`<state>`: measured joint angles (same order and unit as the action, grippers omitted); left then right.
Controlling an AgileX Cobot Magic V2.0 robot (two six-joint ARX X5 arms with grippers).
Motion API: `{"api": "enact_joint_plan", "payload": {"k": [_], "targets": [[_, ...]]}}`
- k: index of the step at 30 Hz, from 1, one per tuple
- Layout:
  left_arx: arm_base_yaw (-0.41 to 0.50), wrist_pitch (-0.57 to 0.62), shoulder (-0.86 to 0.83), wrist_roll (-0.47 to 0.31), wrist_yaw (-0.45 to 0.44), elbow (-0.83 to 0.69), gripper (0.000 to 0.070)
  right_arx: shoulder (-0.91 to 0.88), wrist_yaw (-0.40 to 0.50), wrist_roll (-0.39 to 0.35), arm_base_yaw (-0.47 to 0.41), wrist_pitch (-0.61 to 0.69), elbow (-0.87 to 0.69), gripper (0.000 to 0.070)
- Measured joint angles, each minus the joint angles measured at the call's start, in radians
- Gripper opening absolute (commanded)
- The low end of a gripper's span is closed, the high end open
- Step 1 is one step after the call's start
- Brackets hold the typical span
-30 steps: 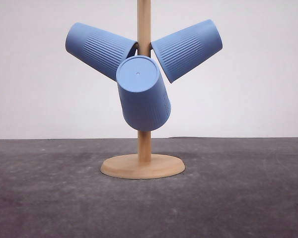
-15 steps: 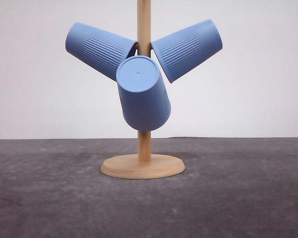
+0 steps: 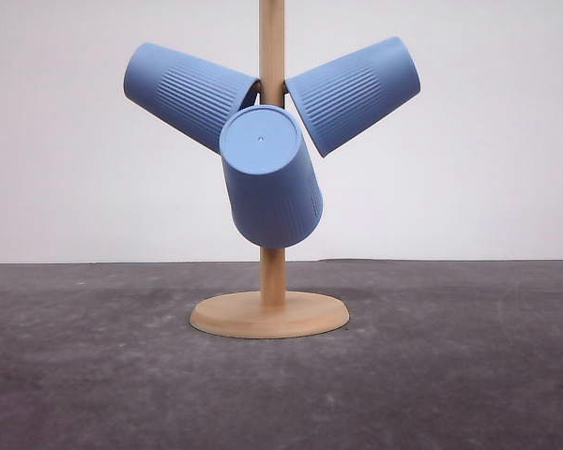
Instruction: Place three cups
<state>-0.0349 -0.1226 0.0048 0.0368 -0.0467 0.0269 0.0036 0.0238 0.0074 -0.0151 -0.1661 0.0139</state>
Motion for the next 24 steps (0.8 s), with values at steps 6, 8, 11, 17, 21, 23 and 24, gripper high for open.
{"api": "enact_joint_plan", "payload": {"k": [6, 8, 11, 17, 21, 23, 24], "targets": [[0.0, 0.0, 0.0, 0.0, 0.0, 0.0, 0.0, 0.0, 0.0, 0.0, 0.0, 0.0, 0.0, 0.0015], [0.0, 0.0, 0.0, 0.0, 0.0, 0.0, 0.0, 0.0, 0.0, 0.0, 0.0, 0.0, 0.0, 0.0015], [0.0, 0.0, 0.0, 0.0, 0.0, 0.0, 0.0, 0.0, 0.0, 0.0, 0.0, 0.0, 0.0, 0.0015], [0.0, 0.0, 0.0, 0.0, 0.0, 0.0, 0.0, 0.0, 0.0, 0.0, 0.0, 0.0, 0.0, 0.0015], [0.0, 0.0, 0.0, 0.0, 0.0, 0.0, 0.0, 0.0, 0.0, 0.0, 0.0, 0.0, 0.0, 0.0015], [0.0, 0.0, 0.0, 0.0, 0.0, 0.0, 0.0, 0.0, 0.0, 0.0, 0.0, 0.0, 0.0, 0.0015], [0.0, 0.0, 0.0, 0.0, 0.0, 0.0, 0.0, 0.0, 0.0, 0.0, 0.0, 0.0, 0.0, 0.0015]]}}
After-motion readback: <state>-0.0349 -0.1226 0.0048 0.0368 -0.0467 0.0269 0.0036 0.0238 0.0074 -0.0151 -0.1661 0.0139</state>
